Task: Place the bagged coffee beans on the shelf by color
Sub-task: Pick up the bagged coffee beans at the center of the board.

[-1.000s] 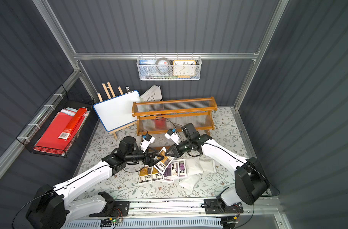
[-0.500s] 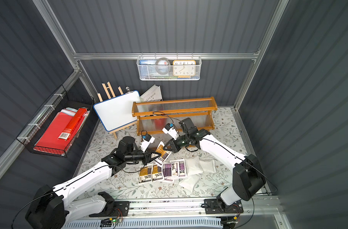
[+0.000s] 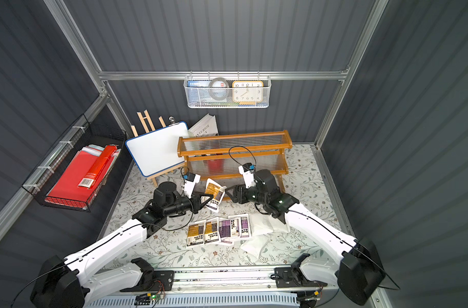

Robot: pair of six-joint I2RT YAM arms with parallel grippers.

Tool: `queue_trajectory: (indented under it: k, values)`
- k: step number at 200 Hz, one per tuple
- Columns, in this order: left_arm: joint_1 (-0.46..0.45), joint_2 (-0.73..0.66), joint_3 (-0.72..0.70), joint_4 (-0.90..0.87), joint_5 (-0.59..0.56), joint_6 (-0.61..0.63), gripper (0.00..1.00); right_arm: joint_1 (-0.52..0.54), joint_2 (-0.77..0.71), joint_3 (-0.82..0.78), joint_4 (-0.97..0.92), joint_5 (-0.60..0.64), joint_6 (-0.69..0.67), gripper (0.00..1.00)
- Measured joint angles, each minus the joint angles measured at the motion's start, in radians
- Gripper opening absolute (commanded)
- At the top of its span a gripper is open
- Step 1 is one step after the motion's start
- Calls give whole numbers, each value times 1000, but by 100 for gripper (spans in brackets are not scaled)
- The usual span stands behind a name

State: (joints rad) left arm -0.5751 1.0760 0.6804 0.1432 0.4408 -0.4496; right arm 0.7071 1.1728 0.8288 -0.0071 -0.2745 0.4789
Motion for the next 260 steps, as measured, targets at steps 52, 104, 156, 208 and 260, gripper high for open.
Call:
queue_trajectory:
  k: [52, 104, 156, 208, 260]
  values:
    - [0, -33, 105, -21, 13, -54, 0, 130, -2, 64, 58, 138, 103, 65]
    - [0, -180, 77, 111, -153, -185, 0, 132, 16, 78, 216, 126, 165, 59]
    - [3, -49, 89, 329, -253, -317, 0, 121, 101, 89, 391, 110, 217, 55]
    - [2, -39, 88, 401, -348, -389, 0, 127, 101, 91, 437, 116, 236, 56]
    - [2, -84, 85, 370, -462, -405, 0, 132, 8, 88, 465, 190, 228, 57]
